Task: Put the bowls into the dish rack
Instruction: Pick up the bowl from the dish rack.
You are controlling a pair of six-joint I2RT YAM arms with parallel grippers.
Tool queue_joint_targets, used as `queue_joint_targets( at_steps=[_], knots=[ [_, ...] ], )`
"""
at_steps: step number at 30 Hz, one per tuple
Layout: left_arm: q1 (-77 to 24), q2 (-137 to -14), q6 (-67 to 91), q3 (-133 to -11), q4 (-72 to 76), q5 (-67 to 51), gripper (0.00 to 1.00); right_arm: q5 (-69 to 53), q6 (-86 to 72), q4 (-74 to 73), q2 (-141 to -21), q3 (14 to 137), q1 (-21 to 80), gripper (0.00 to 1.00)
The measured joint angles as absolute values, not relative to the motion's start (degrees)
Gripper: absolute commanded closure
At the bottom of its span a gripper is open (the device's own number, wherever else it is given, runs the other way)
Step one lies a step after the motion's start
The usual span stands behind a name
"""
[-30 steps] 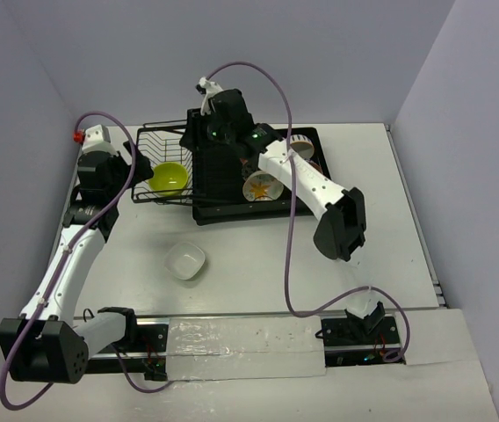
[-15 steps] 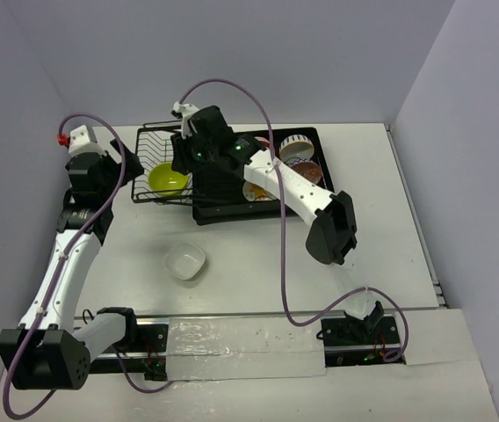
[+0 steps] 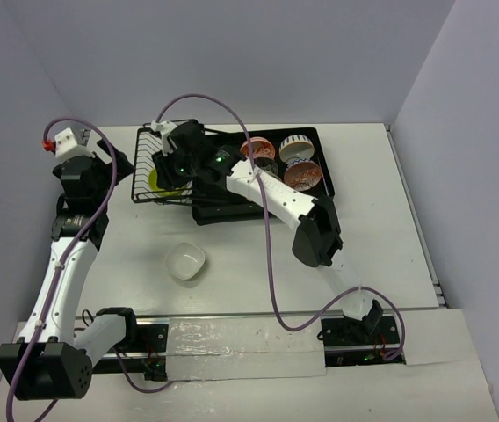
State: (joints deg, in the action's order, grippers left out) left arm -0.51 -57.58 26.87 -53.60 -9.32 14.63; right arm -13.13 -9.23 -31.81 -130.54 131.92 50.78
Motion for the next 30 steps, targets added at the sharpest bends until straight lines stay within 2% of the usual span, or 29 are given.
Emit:
queue_joint_targets(
  at_steps=[17, 30],
  knots=[
    [2.04, -58.37, 28.21, -53.60, -9.37, 12.21, 0.01, -13.17, -9.82, -30.30, -134.58, 135.02, 51.68, 0.51],
    [2.37, -59.05, 28.38, -53.60, -9.37, 9.91, 0.01, -13.76, -10.85, -28.60, -137.32, 137.62, 51.94, 0.49]
  ],
)
